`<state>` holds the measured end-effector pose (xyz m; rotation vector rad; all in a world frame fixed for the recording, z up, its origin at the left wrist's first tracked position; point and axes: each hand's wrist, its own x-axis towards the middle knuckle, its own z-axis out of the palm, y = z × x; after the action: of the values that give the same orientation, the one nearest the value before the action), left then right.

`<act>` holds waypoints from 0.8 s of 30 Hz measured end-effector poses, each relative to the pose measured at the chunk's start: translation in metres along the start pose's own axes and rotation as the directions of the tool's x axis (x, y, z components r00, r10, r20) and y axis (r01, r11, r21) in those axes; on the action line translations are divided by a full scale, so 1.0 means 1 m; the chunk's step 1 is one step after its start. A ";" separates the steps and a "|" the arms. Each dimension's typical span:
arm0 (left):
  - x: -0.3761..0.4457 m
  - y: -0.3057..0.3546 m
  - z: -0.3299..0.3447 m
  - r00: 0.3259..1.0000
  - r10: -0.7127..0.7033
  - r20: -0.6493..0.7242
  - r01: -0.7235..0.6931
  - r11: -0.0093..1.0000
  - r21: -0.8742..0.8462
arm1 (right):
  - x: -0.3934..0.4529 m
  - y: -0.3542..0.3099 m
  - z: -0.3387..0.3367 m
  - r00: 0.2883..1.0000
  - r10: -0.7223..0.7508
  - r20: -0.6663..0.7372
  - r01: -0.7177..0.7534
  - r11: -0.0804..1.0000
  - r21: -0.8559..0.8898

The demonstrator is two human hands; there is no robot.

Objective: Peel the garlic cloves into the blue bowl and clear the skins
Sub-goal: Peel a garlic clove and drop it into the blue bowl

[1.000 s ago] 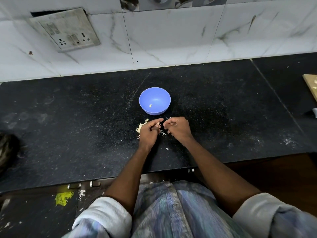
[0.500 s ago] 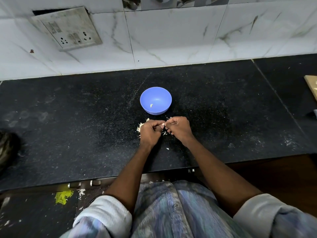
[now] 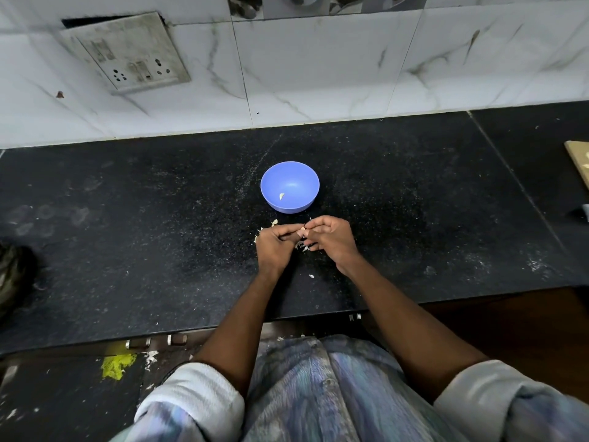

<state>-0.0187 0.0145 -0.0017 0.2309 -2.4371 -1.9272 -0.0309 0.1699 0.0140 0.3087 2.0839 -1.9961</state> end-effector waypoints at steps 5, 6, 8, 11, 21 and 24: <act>-0.001 0.001 0.003 0.995 -0.085 -0.056 0.084 0.996 -0.015 | 0.000 0.001 0.002 0.998 -0.054 -0.012 0.054 0.998 -0.015; 0.000 0.001 0.004 0.993 -0.093 -0.069 0.092 0.996 -0.019 | 0.000 0.000 0.002 0.998 -0.055 -0.019 0.055 0.998 -0.022; -0.001 0.001 0.004 0.992 -0.094 -0.085 0.093 0.996 -0.013 | 0.000 -0.001 0.003 0.998 -0.056 -0.038 0.055 0.998 -0.029; -0.001 0.000 0.005 0.992 -0.081 -0.092 0.081 0.997 -0.006 | 0.001 -0.002 0.007 0.997 -0.044 -0.063 0.043 0.999 -0.026; -0.002 0.001 0.005 0.991 -0.125 -0.053 0.117 0.986 -0.120 | 0.001 0.001 0.012 0.984 -0.079 -0.162 0.071 0.996 -0.054; -0.004 0.004 0.007 0.991 -0.092 -0.100 0.085 0.994 -0.068 | 0.000 -0.001 0.012 0.986 -0.079 -0.148 0.072 0.996 -0.049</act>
<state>-0.0156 0.0224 0.0008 0.4322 -2.3339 -1.9709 -0.0310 0.1576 0.0141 0.3880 2.2584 -2.0245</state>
